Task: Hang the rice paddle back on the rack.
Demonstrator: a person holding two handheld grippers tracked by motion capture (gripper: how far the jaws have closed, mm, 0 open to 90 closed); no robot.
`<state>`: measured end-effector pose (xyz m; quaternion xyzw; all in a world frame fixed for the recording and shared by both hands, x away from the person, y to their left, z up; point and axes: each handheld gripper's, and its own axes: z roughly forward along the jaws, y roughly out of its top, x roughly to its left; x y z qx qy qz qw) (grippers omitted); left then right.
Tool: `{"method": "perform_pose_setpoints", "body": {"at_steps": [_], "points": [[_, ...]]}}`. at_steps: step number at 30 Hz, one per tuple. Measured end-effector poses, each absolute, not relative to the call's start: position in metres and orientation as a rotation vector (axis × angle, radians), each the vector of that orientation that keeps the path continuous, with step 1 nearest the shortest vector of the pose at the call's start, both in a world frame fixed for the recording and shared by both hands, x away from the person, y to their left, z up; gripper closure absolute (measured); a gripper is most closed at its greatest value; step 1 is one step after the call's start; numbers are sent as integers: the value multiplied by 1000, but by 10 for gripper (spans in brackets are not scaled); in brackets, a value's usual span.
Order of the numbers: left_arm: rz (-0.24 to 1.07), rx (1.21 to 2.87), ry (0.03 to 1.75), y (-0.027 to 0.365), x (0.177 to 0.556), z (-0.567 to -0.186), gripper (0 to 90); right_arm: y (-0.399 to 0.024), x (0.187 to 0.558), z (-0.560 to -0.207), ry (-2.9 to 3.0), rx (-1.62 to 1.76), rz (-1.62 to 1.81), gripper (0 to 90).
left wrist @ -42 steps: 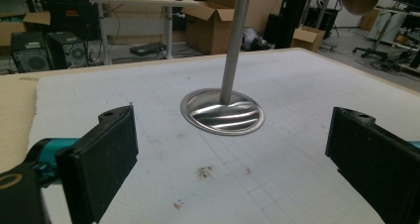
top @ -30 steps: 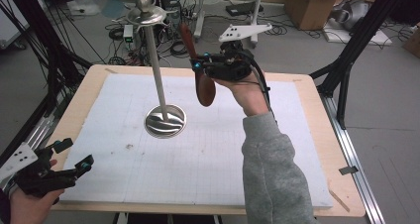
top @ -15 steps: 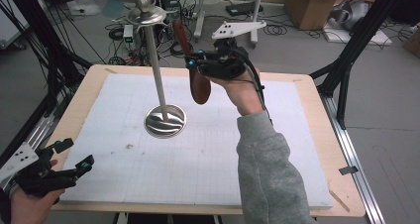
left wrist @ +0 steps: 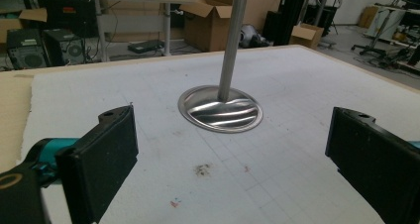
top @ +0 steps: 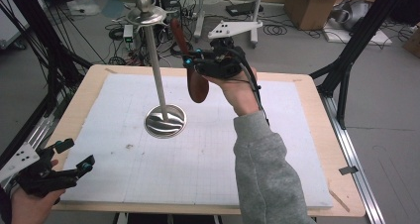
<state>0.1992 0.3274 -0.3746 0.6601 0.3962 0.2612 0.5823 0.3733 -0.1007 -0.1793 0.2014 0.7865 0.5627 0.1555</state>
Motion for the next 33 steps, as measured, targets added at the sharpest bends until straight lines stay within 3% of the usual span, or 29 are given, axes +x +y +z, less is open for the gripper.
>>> {"method": "perform_pose_setpoints", "body": {"at_steps": [33], "points": [[619, 1527, 926, 331, 198, -374, 65, -88, 380, -184, 2257, 603, 1593, 782]]}}
